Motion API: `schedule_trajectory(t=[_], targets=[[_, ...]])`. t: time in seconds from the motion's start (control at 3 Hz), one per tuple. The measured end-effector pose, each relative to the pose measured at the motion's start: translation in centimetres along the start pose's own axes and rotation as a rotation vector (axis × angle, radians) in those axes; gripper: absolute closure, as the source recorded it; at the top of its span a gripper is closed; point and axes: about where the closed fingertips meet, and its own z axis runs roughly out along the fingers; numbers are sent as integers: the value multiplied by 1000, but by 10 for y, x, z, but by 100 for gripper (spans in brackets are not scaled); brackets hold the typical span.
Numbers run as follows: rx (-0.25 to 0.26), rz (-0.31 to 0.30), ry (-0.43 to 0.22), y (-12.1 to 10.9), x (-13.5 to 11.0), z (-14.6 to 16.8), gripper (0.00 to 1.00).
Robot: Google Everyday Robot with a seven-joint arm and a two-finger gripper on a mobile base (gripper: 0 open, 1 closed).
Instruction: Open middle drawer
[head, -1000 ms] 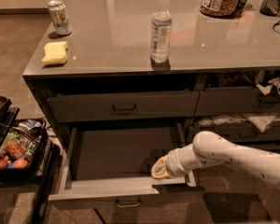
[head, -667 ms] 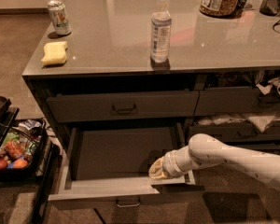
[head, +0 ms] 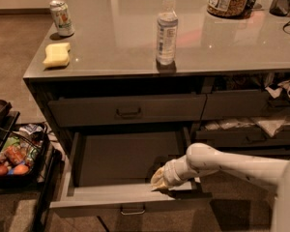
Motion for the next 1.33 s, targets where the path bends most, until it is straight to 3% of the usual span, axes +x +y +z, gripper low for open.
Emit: schedule_trajectory(t=[0.33,1.33], targets=[[-43,16,0,1,5,12,100],[-204,116,-141,47,-14,-7,100]])
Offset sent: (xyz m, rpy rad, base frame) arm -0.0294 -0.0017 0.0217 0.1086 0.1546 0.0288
